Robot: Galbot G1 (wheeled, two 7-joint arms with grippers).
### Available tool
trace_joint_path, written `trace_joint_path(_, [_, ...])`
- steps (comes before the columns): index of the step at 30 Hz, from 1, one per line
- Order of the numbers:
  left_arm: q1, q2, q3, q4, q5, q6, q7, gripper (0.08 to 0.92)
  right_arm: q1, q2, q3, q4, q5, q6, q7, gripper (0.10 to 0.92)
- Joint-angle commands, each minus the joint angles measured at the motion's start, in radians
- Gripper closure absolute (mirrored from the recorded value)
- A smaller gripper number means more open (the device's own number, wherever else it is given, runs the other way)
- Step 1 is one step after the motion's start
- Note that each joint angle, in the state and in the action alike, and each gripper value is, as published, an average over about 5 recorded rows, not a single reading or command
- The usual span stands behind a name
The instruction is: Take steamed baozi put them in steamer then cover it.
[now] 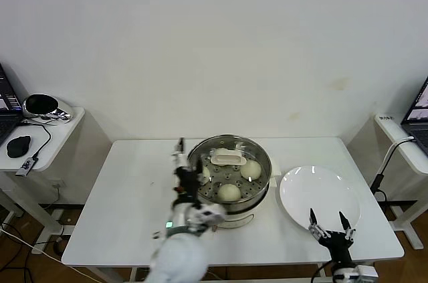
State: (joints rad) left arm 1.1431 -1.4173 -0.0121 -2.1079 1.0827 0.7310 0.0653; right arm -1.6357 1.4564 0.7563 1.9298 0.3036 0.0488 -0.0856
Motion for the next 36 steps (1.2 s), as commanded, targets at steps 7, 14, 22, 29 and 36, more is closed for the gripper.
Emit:
trace_joint_path(7, [0.51,-0.017,-0.699,-0.091,-1.114,-0.541,-0.069,0.177,-0.072,-0.095,-0.153,0.073,-0.095,-0.033,0.055,0.203])
trace_joint_path(14, [0.679,-0.048,-0.629,0.022,-1.058,-0.633,-0.087,0.177,-0.088,-0.109,-0.181,0.08,-0.102,-0.053,0.065,0.203])
trace_joint_path(22, [0.741,-0.053,-0.609,0.03,-0.952,-0.573,-0.068,0.177,-0.081,-0.086,-0.173,0.082,-0.097,-0.055,0.065,0.203])
trace_joint_path(29, [0.737,-0.073,-0.625,-0.009,-0.948,-0.568,-0.025,0.177,-0.077,-0.054,-0.148,0.036,-0.118,0.018,0.082,0.203])
trace_joint_path(36, [0.74,-0.091,-0.607,-0.022,-0.937,-0.569,-0.027,0.177,-0.11,-0.045,-0.117,0.061,-0.167,0.018,0.027,0.203])
